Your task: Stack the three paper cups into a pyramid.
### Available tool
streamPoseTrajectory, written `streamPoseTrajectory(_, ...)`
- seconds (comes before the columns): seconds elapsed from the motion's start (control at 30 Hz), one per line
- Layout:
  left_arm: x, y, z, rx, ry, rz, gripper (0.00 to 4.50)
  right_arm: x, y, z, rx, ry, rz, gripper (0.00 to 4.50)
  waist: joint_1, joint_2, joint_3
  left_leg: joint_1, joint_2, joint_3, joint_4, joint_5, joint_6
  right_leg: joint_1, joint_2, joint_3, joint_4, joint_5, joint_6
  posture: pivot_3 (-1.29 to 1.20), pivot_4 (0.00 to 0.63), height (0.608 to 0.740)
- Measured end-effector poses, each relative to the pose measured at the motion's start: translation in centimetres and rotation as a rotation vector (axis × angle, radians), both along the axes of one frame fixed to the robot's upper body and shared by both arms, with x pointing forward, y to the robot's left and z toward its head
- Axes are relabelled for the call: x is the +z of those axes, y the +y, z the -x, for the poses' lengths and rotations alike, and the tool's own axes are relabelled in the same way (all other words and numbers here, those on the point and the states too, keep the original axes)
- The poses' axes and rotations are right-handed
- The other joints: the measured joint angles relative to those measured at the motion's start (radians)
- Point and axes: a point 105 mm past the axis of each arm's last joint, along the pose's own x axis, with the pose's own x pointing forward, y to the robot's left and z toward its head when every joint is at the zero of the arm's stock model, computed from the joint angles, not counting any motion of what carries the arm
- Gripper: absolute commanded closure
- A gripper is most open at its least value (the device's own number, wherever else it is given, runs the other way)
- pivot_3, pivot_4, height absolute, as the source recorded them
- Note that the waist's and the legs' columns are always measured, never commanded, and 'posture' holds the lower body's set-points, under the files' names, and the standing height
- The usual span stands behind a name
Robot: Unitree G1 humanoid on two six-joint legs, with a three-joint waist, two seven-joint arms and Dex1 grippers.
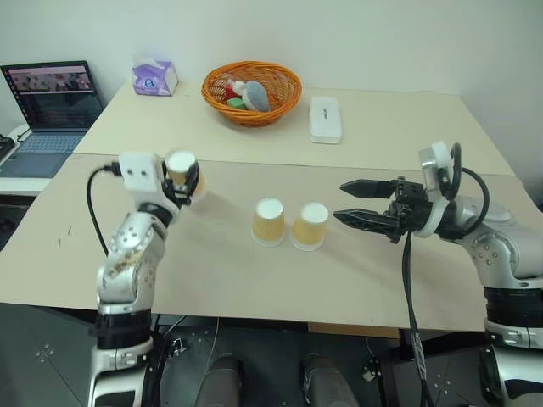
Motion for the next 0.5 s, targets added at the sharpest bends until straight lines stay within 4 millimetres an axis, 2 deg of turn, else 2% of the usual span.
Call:
streamPoseTrajectory(0.07,1.2,-1.6,-0.1,-0.107,-0.028,-0.022,1.38,0.0,0.0,0.0,0.000,0.000,0.000,0.00,0.000,0.000,0.000,0.000,0.000,0.000,0.000,0.000,0.000,0.000,0.000,0.000,0.000,0.000,0.000,0.00,0.150,0.675)
streamPoseTrajectory(0.13,1.4,-3.9,0.1,-0.276,-0.014,-0.071,1.38,0.0,0.0,0.0,0.001,-0.001,0.000,0.00,-0.001,0.000,0.000,0.000,0.000,0.000,0.000,0.000,0.000,0.000,0.000,0.000,0.000,0.000,0.000,0.00,0.150,0.675)
streamPoseTrajectory(0.2,1.3,-5.4,0.6,-0.398,-0.003,-0.093,1.38,0.1,0.0,0.1,0.003,-0.004,0.001,0.00,-0.001,0.000,0.000,0.000,0.000,0.000,0.000,0.000,0.000,-0.001,0.000,0.000,0.000,0.000,0.000,0.00,0.150,0.675)
streamPoseTrajectory(0.37,1.9,-7.9,1.6,-0.662,0.023,-0.092,1.38,0.2,-0.2,0.6,0.004,-0.014,0.011,0.00,-0.004,0.000,0.000,0.000,0.000,-0.001,0.000,0.000,0.000,-0.001,0.000,-0.001,0.001,0.000,0.000,0.00,0.150,0.675)
streamPoseTrajectory(0.5,5.7,-9.7,2.5,-0.874,-0.052,-0.058,1.38,0.2,-0.5,0.9,-0.021,-0.020,0.014,0.00,-0.001,0.000,0.000,-0.001,0.000,-0.001,0.000,0.000,0.000,0.000,0.000,-0.001,-0.001,0.000,0.000,0.00,0.150,0.675)
